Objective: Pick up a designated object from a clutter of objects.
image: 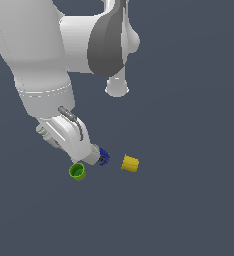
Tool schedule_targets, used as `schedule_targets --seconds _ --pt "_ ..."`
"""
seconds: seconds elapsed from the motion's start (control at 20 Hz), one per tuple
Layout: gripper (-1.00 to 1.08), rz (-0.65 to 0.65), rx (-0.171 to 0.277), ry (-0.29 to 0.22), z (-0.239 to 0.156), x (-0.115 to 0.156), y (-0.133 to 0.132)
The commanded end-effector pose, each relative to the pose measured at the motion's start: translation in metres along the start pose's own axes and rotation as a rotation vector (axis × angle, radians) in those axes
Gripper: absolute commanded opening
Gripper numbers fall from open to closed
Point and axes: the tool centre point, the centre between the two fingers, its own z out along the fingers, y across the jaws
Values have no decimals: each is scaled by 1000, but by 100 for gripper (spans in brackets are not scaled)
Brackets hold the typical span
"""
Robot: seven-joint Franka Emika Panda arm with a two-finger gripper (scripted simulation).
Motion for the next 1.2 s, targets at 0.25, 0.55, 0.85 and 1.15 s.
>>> schedule_targets --seconds 0.25,0.55,0.85,1.15 --pt "100 210 -189 -190 181 -54 72" --pt "100 300 -209 -175 201 -45 90" --pt "100 316 -213 -169 205 -42 93" --pt "100 318 -213 -170 220 -45 96"
